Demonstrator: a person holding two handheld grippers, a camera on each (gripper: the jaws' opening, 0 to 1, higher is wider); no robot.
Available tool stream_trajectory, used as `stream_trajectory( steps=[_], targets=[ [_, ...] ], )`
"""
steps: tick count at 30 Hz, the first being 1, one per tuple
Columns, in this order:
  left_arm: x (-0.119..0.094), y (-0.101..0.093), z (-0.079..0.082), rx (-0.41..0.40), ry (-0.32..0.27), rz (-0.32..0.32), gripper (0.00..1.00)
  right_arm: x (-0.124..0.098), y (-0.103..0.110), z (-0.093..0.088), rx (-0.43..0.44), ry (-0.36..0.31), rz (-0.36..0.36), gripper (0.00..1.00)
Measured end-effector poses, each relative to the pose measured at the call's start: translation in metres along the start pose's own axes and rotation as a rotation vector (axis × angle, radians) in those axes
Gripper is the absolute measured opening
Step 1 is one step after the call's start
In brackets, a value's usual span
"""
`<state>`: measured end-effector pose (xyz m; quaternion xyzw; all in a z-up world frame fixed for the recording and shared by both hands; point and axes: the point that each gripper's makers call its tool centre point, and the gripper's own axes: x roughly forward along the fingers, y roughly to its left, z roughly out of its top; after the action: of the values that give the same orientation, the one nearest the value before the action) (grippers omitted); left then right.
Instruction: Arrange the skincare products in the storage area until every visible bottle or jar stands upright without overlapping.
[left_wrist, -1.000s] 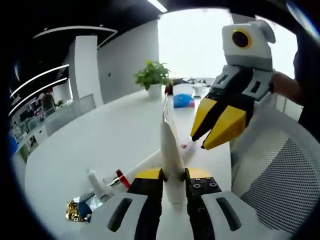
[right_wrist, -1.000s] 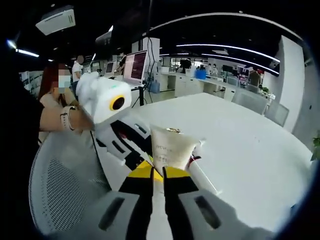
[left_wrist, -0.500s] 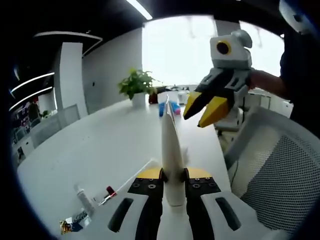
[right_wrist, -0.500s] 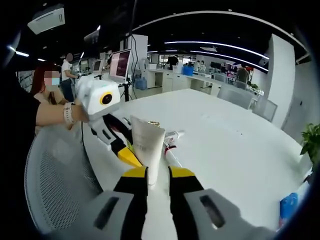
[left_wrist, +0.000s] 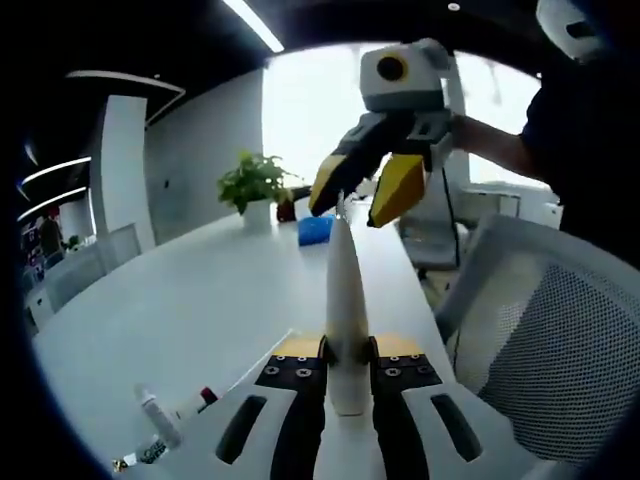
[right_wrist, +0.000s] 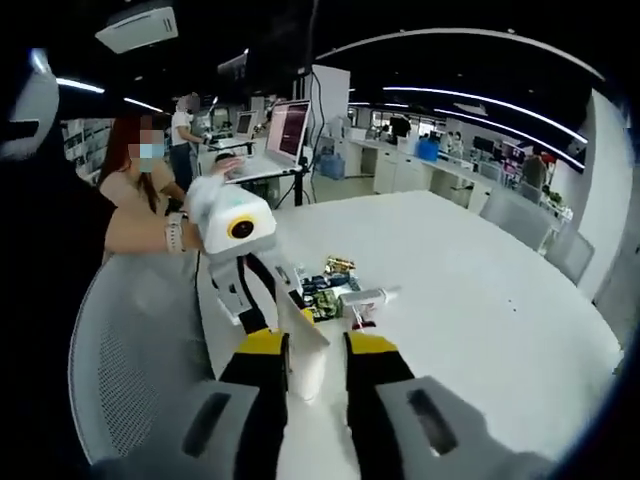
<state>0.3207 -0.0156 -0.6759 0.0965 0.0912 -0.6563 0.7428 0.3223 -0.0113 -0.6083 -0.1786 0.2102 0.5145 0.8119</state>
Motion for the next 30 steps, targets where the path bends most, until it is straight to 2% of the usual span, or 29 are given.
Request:
stream_trajectory(
  steps=[3,4,8,10,12,14,15,19,22,26,30],
  targets=[
    [-0.001,0.002,0.000,-0.035,-0.016,0.001,0.13,0.007,0.000,0.001,-0.028,0.016,0.082,0.17],
    [-0.001,0.002,0.000,-0.037,-0.019,0.003,0.13,0.007,0.001,0.000,-0.051,0.045,0.117,0.15],
    [0.000,0.002,0.000,-0.038,-0.020,0.001,0.13,0.004,-0.003,0.007,-0.180,0.198,0.206,0.07],
    [0.000,0.002,0.001,-0.036,-0.019,-0.001,0.13,0.005,0.000,0.010,-0.221,0.265,0.252,0.09],
    [0.000,0.002,0.000,-0.034,-0.019,-0.002,0.13,0.010,0.006,0.007,-0.296,0.363,0.312,0.10],
    [0.000,0.002,0.001,-0.034,-0.020,-0.002,0.13,0.013,0.007,0.005,-0.341,0.411,0.332,0.10],
    [-0.001,0.002,0.000,-0.033,-0.020,-0.003,0.13,0.018,0.005,0.001,-0.388,0.466,0.356,0.10],
    [-0.001,0.003,0.000,-0.032,-0.020,-0.004,0.13,0.024,0.012,-0.005,-0.432,0.558,0.424,0.06],
    [-0.001,0.003,0.000,-0.040,-0.020,-0.002,0.13,0.027,0.014,-0.014,-0.468,0.637,0.434,0.08],
    [0.000,0.004,-0.001,-0.062,-0.010,0.004,0.14,0.029,0.012,-0.021,-0.441,0.695,0.411,0.09],
    [0.003,0.005,-0.024,-0.032,0.109,0.027,0.16,0.028,0.010,-0.021,-0.415,0.712,0.373,0.08]
  ],
)
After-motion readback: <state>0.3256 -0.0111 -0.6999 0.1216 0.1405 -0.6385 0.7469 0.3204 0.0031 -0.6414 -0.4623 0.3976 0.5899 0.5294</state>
